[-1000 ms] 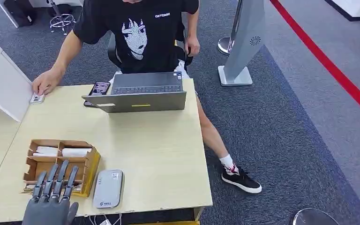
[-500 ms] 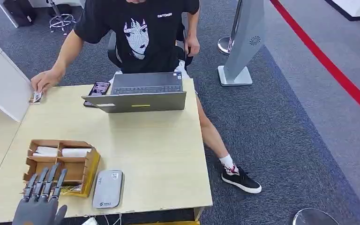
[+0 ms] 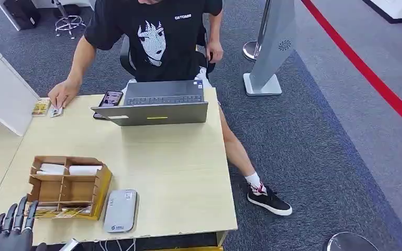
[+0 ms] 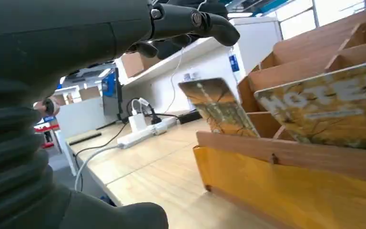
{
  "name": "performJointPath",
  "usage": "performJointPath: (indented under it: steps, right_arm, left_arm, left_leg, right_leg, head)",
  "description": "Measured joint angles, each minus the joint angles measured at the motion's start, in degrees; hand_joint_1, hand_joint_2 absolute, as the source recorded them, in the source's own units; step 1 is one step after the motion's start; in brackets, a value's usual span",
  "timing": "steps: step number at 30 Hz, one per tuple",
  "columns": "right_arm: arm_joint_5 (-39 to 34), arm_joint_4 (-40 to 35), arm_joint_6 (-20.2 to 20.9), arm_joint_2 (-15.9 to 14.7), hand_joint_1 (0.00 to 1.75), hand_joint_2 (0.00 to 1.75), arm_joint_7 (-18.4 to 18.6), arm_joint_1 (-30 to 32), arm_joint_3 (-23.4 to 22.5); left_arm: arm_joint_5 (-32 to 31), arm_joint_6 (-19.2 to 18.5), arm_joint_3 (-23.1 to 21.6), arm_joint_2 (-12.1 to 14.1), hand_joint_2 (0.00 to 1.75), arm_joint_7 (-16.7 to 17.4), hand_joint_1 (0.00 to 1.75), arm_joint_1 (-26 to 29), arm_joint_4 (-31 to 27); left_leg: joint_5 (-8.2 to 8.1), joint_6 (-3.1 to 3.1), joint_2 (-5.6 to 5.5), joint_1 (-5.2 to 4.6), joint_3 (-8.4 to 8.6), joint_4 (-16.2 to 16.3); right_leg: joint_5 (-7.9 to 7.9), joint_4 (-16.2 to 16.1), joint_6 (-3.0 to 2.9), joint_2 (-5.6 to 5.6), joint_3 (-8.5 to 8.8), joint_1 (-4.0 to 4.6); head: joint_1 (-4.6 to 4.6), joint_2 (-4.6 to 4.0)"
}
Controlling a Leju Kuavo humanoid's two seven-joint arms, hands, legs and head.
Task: Pass the card to the sensor for recognition and then transmit it.
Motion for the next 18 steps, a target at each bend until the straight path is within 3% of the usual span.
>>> performJointPath:
  steps: [13,18]
  right_arm:
    - [0.59,0.00,0.15,0.00,0.00,1.75,-0.15,-0.01,0.00]
    - [1.39,0.00,0.04,0.00,0.00,1.75,0.09,-0.01,0.00]
  left_arm:
    - [-0.72,0.35,1.58,-0.24,1.75,-0.26,0.00,-1.31,3.06]
    - [-3.60,3.64,2.36,-0.04,1.75,-0.24,0.00,-2.56,4.33]
  left_leg:
    - [0.00,0.00,0.00,0.00,0.00,0.00]
    - [0.01,0.00,-0.01,0.00,0.01,0.00]
  right_leg:
    - [0.00,0.00,0.00,0.00,0.01,0.00]
    - [0.00,0.00,0.00,-0.01,0.01,0.00]
  head:
    - [0.00,0.00]
    - [0.00,0.00]
